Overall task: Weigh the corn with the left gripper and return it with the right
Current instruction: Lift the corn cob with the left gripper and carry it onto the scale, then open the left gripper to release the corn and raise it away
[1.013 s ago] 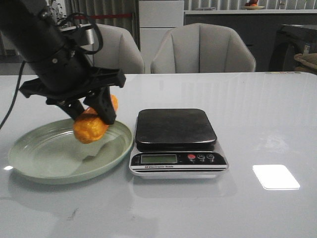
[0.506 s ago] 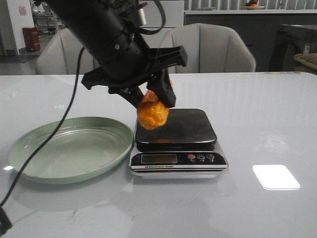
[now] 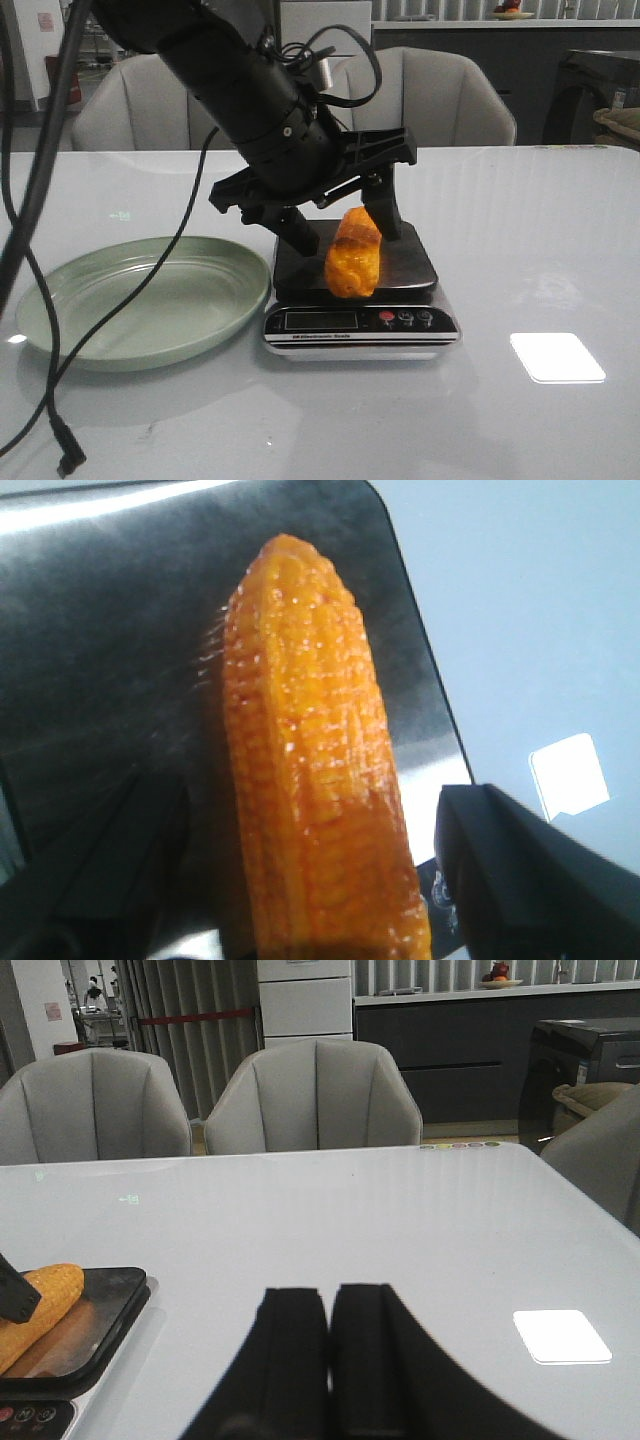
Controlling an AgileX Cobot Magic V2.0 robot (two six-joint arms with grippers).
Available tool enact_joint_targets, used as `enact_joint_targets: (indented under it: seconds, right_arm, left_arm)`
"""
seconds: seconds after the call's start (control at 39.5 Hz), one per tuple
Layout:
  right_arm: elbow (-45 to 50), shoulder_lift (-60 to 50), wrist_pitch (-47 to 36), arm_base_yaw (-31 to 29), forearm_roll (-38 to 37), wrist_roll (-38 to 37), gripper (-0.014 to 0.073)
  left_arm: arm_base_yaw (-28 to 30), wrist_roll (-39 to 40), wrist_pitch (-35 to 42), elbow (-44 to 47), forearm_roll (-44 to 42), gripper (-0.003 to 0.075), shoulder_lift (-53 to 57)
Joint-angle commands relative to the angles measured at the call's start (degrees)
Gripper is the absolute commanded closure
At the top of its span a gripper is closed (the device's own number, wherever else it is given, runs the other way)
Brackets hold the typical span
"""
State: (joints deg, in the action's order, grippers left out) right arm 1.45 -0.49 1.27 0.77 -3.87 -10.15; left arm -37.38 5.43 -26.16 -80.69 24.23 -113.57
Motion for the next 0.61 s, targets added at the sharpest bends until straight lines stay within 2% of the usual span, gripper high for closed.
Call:
enact_joint_targets:
  seconds: [0.0,0.28,0.46,0.58]
  right_arm:
    - [0.6,-1.2,-4.4,-0.3,-0.5,0.4,0.0438]
    - [0.6,-1.2,-4.4,-0.3,-0.5,0.4,0.0438]
    - [0.6,-1.2,-4.4,-0.3,-0.5,0.4,0.0438]
    - [0.6,-1.1,-4.4,-0.3,-0.5,0.4,0.0438]
  left_arm:
    - [-0.2,-0.2,0.2,-1.8,-1.0,0.0157,4.9]
    - [0.5,-0.2,-0.1,4.9,-8.0,0.0157,15.6]
    - [1.2,-0.2,1.6,13.4,-10.2,0.0157,26.5]
    - [1.2,-0.2,5.5,21.0,-10.3,0.0157,34.2]
